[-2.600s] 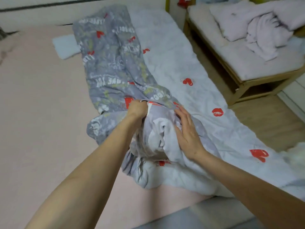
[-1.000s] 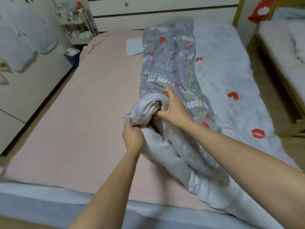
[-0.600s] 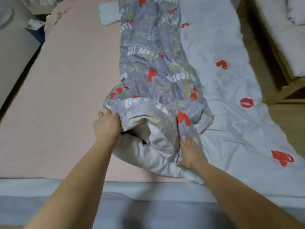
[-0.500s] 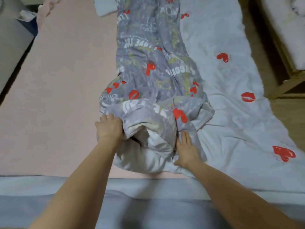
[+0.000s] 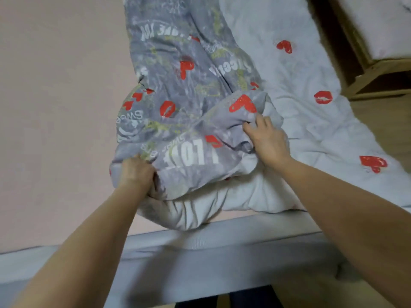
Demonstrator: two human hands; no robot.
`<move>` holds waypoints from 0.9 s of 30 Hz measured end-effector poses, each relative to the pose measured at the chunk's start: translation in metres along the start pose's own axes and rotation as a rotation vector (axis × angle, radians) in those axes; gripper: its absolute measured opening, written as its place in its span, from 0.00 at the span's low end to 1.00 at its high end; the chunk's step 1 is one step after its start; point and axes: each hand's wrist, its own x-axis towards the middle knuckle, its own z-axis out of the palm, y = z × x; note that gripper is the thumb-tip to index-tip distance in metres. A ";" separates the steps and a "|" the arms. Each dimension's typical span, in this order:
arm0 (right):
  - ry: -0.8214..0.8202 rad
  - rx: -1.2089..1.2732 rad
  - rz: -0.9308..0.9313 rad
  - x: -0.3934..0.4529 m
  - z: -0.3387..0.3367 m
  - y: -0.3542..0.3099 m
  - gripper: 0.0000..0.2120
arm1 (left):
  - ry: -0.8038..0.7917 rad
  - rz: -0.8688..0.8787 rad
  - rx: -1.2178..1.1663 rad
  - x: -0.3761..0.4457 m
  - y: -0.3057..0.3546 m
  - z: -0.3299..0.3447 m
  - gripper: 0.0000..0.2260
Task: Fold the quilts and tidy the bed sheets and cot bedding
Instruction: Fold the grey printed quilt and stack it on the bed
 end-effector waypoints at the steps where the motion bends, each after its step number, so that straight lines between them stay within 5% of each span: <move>1: -0.057 -0.020 -0.052 -0.005 -0.004 -0.004 0.18 | -0.111 -0.027 0.037 -0.004 -0.002 0.002 0.16; 5: -0.540 -0.059 -0.272 -0.045 0.030 -0.039 0.24 | -0.436 -0.093 -0.198 -0.009 0.025 0.024 0.37; 7: -0.627 -0.048 -0.190 -0.061 0.050 -0.053 0.26 | -0.499 -0.056 -0.347 -0.009 0.051 0.030 0.55; 9: -0.667 -0.076 -0.115 -0.070 0.081 -0.066 0.37 | -0.486 0.000 -0.391 -0.004 0.078 0.048 0.61; 11: -0.690 -0.132 -0.046 -0.080 0.106 -0.076 0.45 | -0.500 -0.029 -0.439 0.003 0.099 0.070 0.59; 15: -0.667 -0.188 0.040 -0.092 0.158 -0.093 0.38 | -0.466 -0.053 -0.341 0.027 0.122 0.124 0.42; 20: -0.607 -0.263 -0.003 -0.085 0.178 -0.088 0.40 | -0.389 -0.011 -0.149 0.049 0.137 0.172 0.35; 24: -0.179 -0.107 -0.129 -0.083 0.190 -0.076 0.18 | -0.274 -0.077 -0.208 0.067 0.149 0.183 0.22; 27: -0.352 0.010 -0.212 -0.058 0.167 -0.057 0.21 | -0.138 -0.122 -0.256 0.072 0.137 0.169 0.20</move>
